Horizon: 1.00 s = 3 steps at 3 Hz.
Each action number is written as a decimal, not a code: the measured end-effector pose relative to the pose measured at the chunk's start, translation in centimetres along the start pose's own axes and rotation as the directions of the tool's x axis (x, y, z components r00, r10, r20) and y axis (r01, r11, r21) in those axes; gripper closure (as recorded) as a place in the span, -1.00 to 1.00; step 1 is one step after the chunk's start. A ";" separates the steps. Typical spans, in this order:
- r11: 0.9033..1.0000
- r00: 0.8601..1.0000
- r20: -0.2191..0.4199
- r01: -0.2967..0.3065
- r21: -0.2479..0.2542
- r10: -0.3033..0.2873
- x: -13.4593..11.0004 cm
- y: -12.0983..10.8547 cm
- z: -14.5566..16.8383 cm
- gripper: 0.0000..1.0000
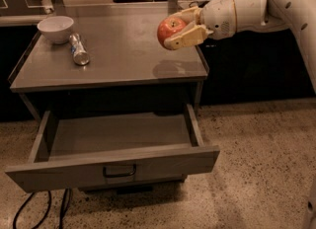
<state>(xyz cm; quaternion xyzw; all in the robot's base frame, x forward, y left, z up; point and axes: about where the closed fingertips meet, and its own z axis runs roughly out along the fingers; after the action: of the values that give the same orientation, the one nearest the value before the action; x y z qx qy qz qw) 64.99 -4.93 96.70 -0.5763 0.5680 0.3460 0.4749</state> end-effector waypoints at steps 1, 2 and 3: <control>1.000 0.997 -0.076 0.005 0.025 -0.004 0.5 1.4 0.5 1.00; 0.977 0.973 -0.223 0.100 0.189 -0.056 -2.1 3.8 -2.4 1.00; 0.954 0.943 -0.329 0.150 0.261 -0.058 -4.3 9.4 -3.8 1.00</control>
Offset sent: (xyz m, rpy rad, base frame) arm -0.1829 0.0292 -0.0910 -0.6226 -0.0107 -0.2767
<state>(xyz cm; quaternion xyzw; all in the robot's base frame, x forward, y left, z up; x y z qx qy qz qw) 54.73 -6.17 100.45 -0.5802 0.6488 0.1385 0.4724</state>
